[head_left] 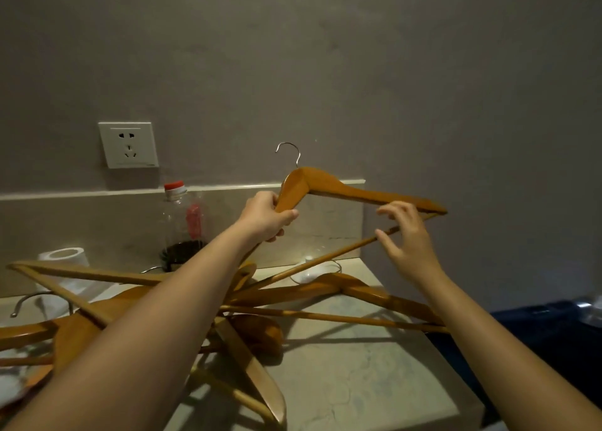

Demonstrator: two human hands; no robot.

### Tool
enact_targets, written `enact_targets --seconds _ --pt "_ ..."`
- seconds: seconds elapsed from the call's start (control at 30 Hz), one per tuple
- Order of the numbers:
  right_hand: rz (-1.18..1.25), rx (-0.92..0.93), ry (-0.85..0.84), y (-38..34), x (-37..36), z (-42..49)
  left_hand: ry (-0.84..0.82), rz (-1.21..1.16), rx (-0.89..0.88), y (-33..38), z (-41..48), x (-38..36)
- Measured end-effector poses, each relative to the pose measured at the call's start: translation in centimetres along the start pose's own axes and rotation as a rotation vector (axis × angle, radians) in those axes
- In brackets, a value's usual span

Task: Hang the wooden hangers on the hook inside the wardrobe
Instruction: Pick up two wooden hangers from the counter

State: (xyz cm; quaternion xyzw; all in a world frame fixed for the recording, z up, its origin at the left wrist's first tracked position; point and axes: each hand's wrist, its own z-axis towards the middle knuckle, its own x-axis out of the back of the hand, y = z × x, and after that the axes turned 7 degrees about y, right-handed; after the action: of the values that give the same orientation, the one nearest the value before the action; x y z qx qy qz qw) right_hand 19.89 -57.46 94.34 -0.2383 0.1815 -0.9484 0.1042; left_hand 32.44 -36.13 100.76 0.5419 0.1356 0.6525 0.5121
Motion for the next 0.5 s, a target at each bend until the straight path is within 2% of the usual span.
enact_targets --seconds 0.13,0.23,0.37,0.5 --pt "-0.044 0.012 -0.164 1.1 0.1 -1.5 0.015 -0.016 -0.047 -0.3 -0.3 -0.5" --pt "-0.07 -0.044 -0.187 2.1 -0.4 -2.6 0.077 -0.007 -0.053 -0.4 -0.5 -0.9" --pt "-0.147 -0.282 -0.511 2.9 -0.9 -3.7 0.138 -0.086 -0.033 0.0 -0.6 -0.5" --pt "-0.105 -0.474 -0.655 3.2 -2.4 -3.9 0.119 -0.16 -0.007 0.5 -1.2 0.1"
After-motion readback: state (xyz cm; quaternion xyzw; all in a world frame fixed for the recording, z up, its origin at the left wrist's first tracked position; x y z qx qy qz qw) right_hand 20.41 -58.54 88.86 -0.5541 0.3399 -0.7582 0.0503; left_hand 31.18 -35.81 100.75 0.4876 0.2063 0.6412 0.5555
